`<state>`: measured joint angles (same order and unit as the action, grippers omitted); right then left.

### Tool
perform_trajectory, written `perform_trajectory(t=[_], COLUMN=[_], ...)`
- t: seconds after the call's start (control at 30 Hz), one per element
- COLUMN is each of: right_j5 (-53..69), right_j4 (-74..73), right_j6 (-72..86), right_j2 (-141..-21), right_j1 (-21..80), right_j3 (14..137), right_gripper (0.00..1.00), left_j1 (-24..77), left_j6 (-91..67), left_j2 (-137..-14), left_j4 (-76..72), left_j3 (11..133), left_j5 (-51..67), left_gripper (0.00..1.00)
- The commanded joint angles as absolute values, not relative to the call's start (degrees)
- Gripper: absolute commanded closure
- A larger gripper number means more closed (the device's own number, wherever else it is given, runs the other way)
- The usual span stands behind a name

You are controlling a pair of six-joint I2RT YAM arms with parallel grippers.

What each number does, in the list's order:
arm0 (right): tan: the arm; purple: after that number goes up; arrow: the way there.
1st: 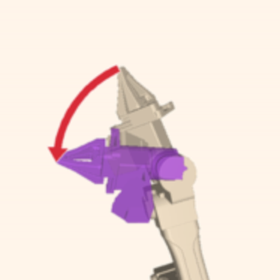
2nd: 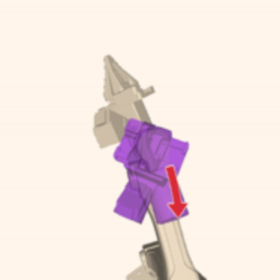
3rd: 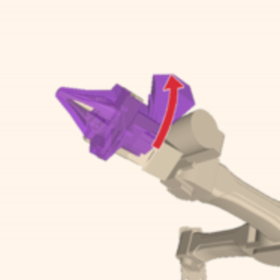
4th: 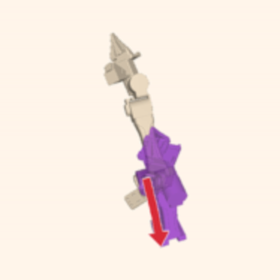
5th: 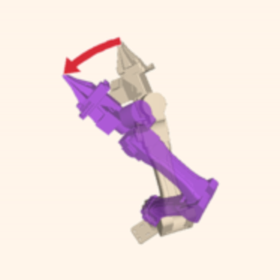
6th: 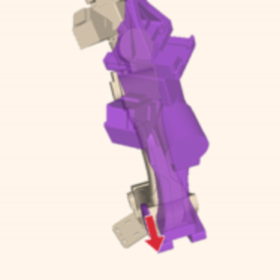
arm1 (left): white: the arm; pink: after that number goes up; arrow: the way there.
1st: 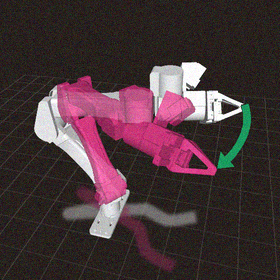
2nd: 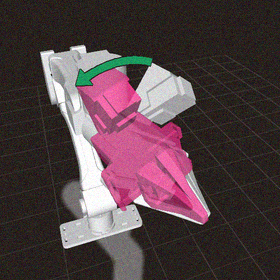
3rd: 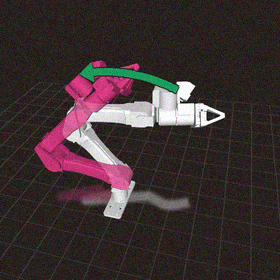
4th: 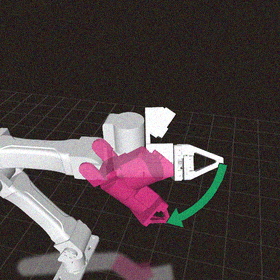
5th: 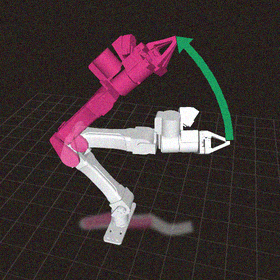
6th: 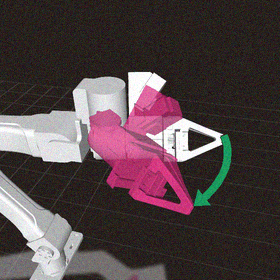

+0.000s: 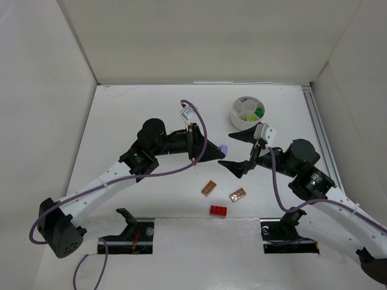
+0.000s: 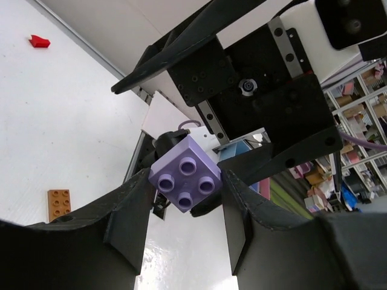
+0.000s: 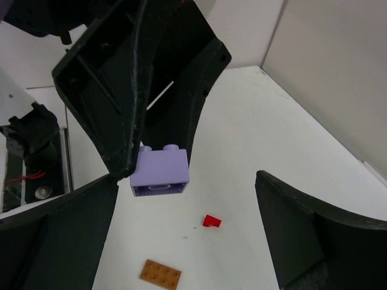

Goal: Sort the legos into containers by color

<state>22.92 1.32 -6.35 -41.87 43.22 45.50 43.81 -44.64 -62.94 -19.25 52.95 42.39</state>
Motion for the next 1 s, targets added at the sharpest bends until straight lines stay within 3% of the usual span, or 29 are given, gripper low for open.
perform_trajectory(t=[0.0, 0.1, 0.2, 0.33, 0.37, 0.47, 0.6, 0.7, 0.77, 0.8, 0.87, 0.9, 0.97], right_j5=[27.86, 29.0, 29.53, 30.85, 31.81, 33.74, 34.28, 34.28, 33.41, 33.4, 31.12, 29.46, 27.96], right_j4=[4.83, 4.83, 4.83, 4.83, 4.83, 4.83, 5.36, 5.89, 5.89, 5.89, 5.89, 5.89, 5.89], right_j6=[-7.91, -7.91, -7.91, -7.91, -7.91, -7.91, -7.3, -7.29, -6.68, -6.68, -5.28, -5.27, -4.66], right_j2=[-42.01, -43.07, -43.68, -44.82, -45.52, -46.05, -46.05, -46.05, -46.05, -46.05, -46.05, -46.05, -46.66], right_j1=[43.77, 43.77, 43.77, 43.77, 43.77, 43.77, 43.77, 43.77, 43.77, 43.77, 43.77, 43.77, 43.77], right_j3=[49.65, 50.19, 50.19, 50.71, 51.32, 51.33, 51.33, 51.33, 51.33, 51.33, 51.33, 51.33, 51.33], right_gripper=[0.0, 0.04, 0.16, 0.37, 0.49, 0.64, 0.74, 0.76, 0.81, 0.81, 0.83, 0.86, 0.88], left_j1=[43.59, 43.59, 43.59, 43.59, 43.59, 43.59, 43.59, 43.59, 43.59, 43.59, 43.59, 43.59, 43.59], left_j6=[-44.91, -44.91, -44.91, -44.39, -44.38, -44.38, -43.86, -43.86, -43.86, -43.86, -43.86, -43.86, -43.86], left_j2=[-61.26, -61.26, -60.73, -60.12, -59.6, -59.59, -60.11, -60.73, -61.25, -61.26, -61.26, -61.26, -60.64], left_j4=[-24.35, -24.35, -24.35, -24.35, -24.35, -24.35, -23.73, -23.73, -23.2, -23.2, -22.59, -22.07, -22.06], left_j3=[53.0, 53.0, 53.0, 53.0, 53.0, 53.0, 52.47, 52.47, 52.47, 52.47, 52.47, 52.47, 52.47], left_j5=[44.91, 44.38, 43.86, 43.86, 43.86, 43.34, 43.33, 42.8, 42.8, 42.28, 40.97, 40.17, 39.64], left_gripper=[0.78, 0.78, 0.78, 0.78, 0.78, 0.78, 0.77, 0.77, 0.68, 0.51, 0.38, 0.25, 0.16])
